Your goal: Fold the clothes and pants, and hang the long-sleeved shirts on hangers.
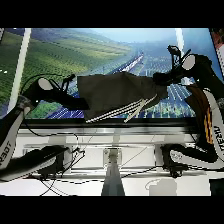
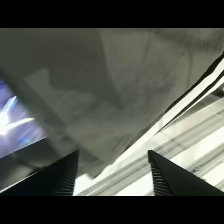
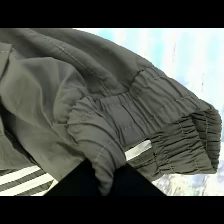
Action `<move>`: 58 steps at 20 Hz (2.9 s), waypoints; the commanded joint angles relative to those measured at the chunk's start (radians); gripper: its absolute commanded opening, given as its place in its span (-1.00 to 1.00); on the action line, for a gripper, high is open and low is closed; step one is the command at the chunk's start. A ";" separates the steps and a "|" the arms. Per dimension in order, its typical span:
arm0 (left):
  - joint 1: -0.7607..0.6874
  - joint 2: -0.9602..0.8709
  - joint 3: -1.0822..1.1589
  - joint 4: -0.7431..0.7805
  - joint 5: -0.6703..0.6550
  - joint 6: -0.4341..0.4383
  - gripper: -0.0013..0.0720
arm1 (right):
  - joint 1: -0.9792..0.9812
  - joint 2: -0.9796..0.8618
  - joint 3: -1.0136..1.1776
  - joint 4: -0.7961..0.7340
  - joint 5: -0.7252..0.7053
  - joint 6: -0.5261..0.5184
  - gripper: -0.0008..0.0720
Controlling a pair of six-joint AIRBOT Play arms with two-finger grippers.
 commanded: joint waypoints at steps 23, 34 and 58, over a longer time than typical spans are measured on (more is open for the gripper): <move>0.005 -0.079 0.218 -0.062 0.094 0.088 -0.95 | -0.001 0.045 0.058 0.152 0.003 -0.081 -0.87; 0.174 0.127 0.509 0.060 -0.071 0.067 -0.96 | -0.002 0.092 0.183 0.071 0.109 -0.159 -0.87; -0.176 0.127 -0.054 0.047 0.547 0.054 -0.95 | -0.376 -0.055 0.058 0.123 0.197 -0.359 0.35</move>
